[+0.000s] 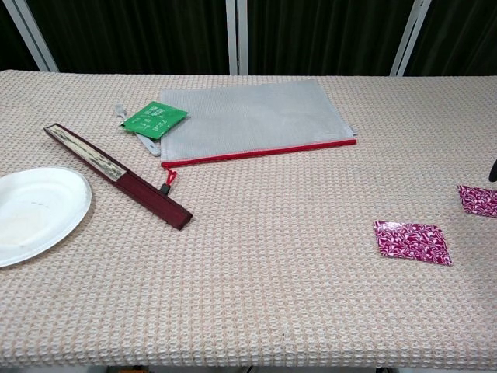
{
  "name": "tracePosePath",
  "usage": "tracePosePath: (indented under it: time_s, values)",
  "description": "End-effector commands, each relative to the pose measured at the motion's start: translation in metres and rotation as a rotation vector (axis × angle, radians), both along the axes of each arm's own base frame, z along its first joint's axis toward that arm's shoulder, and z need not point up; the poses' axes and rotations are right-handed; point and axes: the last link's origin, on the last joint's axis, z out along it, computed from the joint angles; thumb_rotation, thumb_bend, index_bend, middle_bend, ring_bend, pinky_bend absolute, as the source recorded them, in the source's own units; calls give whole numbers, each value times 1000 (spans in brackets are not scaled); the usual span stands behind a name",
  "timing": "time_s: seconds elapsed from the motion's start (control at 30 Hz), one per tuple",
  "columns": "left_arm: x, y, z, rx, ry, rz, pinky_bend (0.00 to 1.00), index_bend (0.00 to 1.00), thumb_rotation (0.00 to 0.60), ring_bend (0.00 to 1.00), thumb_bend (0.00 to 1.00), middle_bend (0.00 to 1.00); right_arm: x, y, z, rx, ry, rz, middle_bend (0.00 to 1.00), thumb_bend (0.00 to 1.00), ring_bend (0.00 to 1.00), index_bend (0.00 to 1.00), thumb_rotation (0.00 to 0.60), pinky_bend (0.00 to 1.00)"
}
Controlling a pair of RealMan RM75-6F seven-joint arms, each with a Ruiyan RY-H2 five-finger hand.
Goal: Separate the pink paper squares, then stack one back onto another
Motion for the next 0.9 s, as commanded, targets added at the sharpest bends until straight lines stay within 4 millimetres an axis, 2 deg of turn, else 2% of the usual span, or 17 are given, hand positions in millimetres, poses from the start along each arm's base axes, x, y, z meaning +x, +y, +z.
tracePosePath:
  time_s: [0.03,0.43,0.9]
  values:
    - [-1,1,1,3,4,6,231,93,164,59,69,121,-3,-7,-2,0,3,-18,1000,393,986,325,586,900]
    - [0,4,-1,-7,14,8,232,93,166,59,69,121,-11,-20,-7,29,47,-68,1000,445,986,310,587,900]
    - [-2,4,-3,-15,12,14,231,93,166,59,69,121,-15,-23,-9,26,57,-80,1000,454,988,335,587,900]
